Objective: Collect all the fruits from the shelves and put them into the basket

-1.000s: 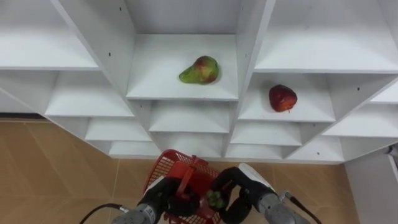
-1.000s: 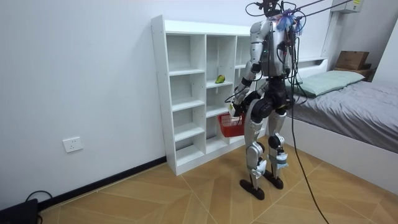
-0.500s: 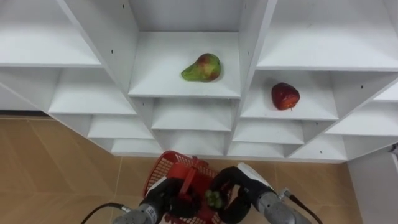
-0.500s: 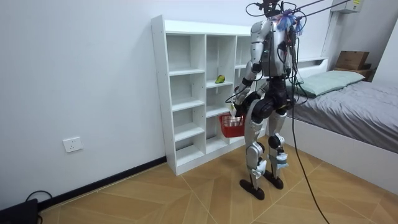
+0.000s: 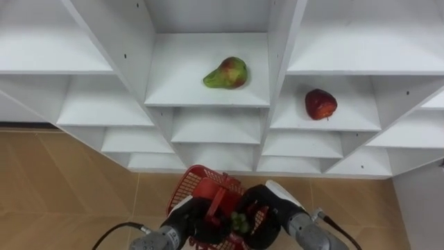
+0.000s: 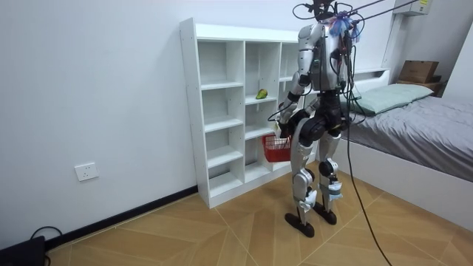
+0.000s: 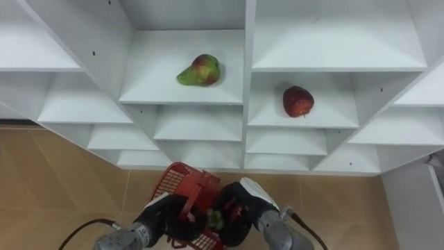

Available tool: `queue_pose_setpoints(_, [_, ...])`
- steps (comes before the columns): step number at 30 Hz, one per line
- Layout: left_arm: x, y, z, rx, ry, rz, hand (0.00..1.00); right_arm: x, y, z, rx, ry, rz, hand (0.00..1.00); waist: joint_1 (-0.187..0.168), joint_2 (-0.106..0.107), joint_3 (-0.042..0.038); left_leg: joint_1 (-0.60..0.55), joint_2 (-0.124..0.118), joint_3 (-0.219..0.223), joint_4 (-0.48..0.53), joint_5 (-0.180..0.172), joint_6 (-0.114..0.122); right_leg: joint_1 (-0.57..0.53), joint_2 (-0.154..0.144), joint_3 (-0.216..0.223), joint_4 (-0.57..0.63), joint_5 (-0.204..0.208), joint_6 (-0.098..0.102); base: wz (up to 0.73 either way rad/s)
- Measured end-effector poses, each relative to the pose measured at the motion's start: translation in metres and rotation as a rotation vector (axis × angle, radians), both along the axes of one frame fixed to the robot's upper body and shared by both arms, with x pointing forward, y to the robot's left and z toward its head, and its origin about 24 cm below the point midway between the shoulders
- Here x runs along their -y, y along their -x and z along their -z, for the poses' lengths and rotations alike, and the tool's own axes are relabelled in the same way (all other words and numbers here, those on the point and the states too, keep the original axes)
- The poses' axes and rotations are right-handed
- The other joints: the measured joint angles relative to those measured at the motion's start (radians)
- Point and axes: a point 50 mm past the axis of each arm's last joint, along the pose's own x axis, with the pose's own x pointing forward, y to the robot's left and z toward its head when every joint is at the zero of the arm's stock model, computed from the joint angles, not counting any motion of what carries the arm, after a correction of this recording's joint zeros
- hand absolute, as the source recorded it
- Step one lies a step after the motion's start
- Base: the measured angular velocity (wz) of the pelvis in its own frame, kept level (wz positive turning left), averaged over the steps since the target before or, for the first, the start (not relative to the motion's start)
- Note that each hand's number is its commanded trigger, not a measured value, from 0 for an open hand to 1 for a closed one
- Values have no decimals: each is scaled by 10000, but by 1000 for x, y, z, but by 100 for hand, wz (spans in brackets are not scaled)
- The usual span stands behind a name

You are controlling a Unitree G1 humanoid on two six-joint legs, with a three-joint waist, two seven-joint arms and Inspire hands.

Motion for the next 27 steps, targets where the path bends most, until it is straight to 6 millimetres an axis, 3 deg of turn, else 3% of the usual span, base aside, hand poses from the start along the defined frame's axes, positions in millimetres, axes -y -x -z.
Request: queue_pose_setpoints(27, [7, 0, -2, -34, 257, 638, 100, -2, 2, 2, -97, 18, -108, 0, 9, -32, -32, 103, 10, 39, 78, 48, 19, 39, 1, 75, 137, 28, -46, 0])
